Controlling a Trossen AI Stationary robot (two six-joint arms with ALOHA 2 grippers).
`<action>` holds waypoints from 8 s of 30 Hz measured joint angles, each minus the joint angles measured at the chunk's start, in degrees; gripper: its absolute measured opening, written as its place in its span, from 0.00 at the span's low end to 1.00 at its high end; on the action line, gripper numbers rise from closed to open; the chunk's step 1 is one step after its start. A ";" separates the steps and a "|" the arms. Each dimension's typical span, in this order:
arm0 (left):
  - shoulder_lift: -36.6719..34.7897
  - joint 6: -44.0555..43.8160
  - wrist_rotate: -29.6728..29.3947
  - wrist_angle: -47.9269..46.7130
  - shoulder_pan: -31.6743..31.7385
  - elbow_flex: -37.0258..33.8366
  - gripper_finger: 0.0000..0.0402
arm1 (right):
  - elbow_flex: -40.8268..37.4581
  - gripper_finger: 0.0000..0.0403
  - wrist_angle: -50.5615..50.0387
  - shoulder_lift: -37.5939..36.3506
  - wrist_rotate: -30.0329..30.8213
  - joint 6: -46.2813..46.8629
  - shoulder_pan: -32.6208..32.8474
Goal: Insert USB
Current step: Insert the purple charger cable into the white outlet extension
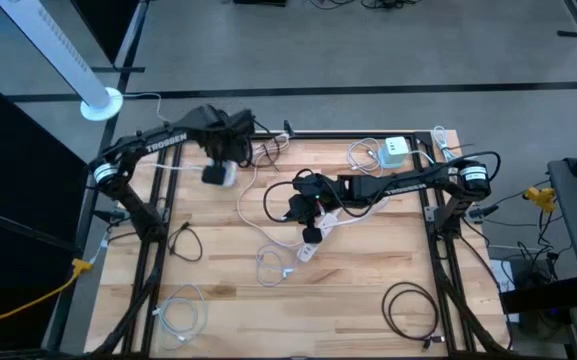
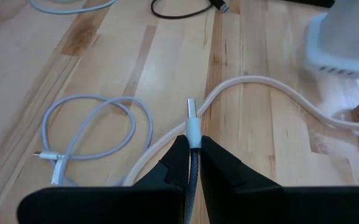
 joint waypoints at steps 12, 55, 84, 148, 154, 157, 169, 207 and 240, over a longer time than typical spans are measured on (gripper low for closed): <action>-0.83 -5.30 2.41 6.61 -4.77 -5.87 0.74 | -3.79 0.03 4.70 0.00 0.03 0.86 -0.01; -33.15 -16.88 5.99 62.41 -2.68 -49.50 0.74 | -6.49 0.03 22.20 5.44 0.01 6.10 -0.48; -60.71 -28.51 18.82 67.97 -1.92 -63.40 0.74 | -6.49 0.03 23.01 5.44 3.00 6.27 -1.79; -55.36 -34.55 49.02 104.03 -2.09 -69.55 0.74 | -7.15 0.03 21.30 5.44 -3.02 0.02 -1.58; -52.82 -35.71 44.01 112.59 -2.09 -74.47 0.74 | -7.61 0.03 24.10 8.13 -1.53 2.71 -1.99; -52.49 -35.74 40.00 115.30 -2.02 -77.15 0.74 | -7.60 0.03 25.86 11.01 -1.48 4.55 -1.99; -52.48 -35.09 32.52 114.15 -2.00 -82.89 0.74 | -2.97 0.03 27.72 14.90 -1.41 9.02 -2.12; -52.62 -30.47 27.99 108.95 -1.71 -82.71 0.74 | 12.41 0.03 22.15 27.12 3.02 8.49 -2.38; -51.47 -31.58 27.84 104.24 -1.72 -82.43 0.74 | 16.42 0.03 20.37 30.88 2.96 4.68 -5.66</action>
